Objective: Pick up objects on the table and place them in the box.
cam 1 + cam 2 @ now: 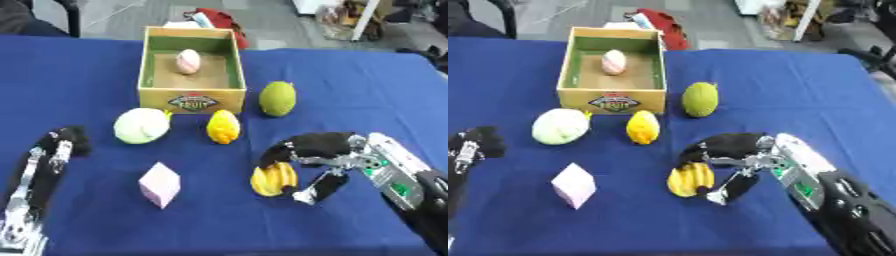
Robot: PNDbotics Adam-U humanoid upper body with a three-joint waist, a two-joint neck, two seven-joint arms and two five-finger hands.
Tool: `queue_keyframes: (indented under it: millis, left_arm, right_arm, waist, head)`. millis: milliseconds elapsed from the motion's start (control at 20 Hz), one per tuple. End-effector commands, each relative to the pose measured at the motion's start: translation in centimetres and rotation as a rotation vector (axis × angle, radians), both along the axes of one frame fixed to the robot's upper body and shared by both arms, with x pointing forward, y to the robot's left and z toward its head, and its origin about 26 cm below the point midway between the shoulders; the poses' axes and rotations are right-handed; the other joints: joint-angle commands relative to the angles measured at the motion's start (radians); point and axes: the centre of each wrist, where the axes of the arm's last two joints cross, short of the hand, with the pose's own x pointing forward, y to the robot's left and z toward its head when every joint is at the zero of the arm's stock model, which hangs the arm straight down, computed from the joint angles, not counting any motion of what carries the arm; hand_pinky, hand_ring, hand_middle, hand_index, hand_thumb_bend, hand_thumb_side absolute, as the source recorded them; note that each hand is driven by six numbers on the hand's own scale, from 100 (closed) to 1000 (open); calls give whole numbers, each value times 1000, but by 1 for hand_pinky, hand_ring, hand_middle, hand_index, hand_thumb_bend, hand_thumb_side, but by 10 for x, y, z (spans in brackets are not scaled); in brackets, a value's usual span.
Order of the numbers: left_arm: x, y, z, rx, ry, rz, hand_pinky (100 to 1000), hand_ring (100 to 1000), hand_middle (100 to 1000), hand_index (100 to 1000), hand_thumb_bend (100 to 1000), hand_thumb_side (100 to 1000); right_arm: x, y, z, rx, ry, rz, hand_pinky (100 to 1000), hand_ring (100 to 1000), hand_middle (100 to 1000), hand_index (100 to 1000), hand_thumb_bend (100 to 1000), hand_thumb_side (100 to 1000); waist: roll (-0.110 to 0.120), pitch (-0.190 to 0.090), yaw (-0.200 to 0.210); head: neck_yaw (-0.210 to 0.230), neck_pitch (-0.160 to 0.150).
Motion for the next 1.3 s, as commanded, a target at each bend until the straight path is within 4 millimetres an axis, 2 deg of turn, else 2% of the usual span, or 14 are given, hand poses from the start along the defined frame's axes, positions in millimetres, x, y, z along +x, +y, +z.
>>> queue_keyframes:
  millis: [50, 100, 150, 250, 300, 350, 400, 450, 600, 850, 1100, 1300]
  left_arm:
    - [1, 3, 6, 22, -21, -7, 658, 614, 590, 750, 100, 771]
    - [1, 2, 6, 22, -21, -7, 658, 614, 590, 750, 100, 771]
    - [1, 2, 6, 21, -21, -7, 658, 614, 590, 750, 100, 771]
    - [1, 2, 7, 20, -21, -6, 658, 614, 590, 750, 100, 770]
    - [1, 3, 7, 20, -22, -6, 658, 614, 590, 750, 100, 770]
    - [1, 3, 7, 20, -22, -5, 659, 614, 590, 750, 100, 771]
    - [1, 3, 7, 20, -22, -4, 659, 614, 590, 750, 100, 769]
    - [1, 3, 7, 20, -23, -3, 659, 614, 590, 750, 100, 769]
    - [1, 3, 7, 19, -22, -2, 658, 614, 590, 750, 100, 769]
    - [1, 3, 7, 17, -25, -2, 659, 613, 590, 750, 100, 766]
    - [3, 0, 10, 13, -35, -14, 659, 613, 590, 750, 100, 765]
    - [7, -4, 16, 11, -53, -32, 659, 613, 590, 750, 100, 762]
  right_arm:
    - [4, -8, 0, -162, -3, 201, 811, 776, 729, 771, 100, 224]
    - [5, -9, 1, -126, -21, 194, 799, 749, 672, 739, 100, 221]
    - [6, -10, 1, -87, -44, 187, 772, 680, 559, 671, 100, 214]
    - [7, -12, 3, 1, -98, 169, 730, 566, 438, 575, 100, 198]
    - [7, -13, 3, 45, -122, 159, 713, 518, 385, 538, 100, 190]
    - [8, -14, 2, 86, -139, 147, 690, 468, 332, 509, 100, 243]
    - [9, -17, 0, 133, -147, 127, 684, 449, 313, 503, 100, 185]
    - [10, -19, -1, 175, -149, 106, 677, 425, 288, 499, 100, 189]
    - [19, -25, 13, 288, -181, 55, 674, 397, 264, 490, 100, 190]
    - [43, -21, 67, 406, -258, 24, 680, 392, 261, 489, 100, 152]
    - [77, 10, 117, 448, -312, 48, 685, 398, 265, 494, 100, 129]
    - [106, 44, 141, 447, -321, 38, 696, 425, 288, 518, 100, 125]
  waist:
    - [-11, -26, -1]
    - [-11, -26, -1]
    - [-10, -27, -2]
    - [-9, -27, -2]
    - [-8, -26, -2]
    - [-8, -26, -2]
    - [-7, -26, -2]
    - [-7, -26, -2]
    - [-6, -27, -4]
    - [-2, -29, -2]
    - [2, -21, 14]
    - [4, -5, 41]
  head:
    - [-2, 5]
    - [-1, 5]
    - [-1, 5]
    - [0, 5]
    - [1, 5]
    - [1, 5]
    - [1, 5]
    - [2, 5]
    - [5, 5]
    - [9, 5]
    - [4, 0]
    - [-12, -20]
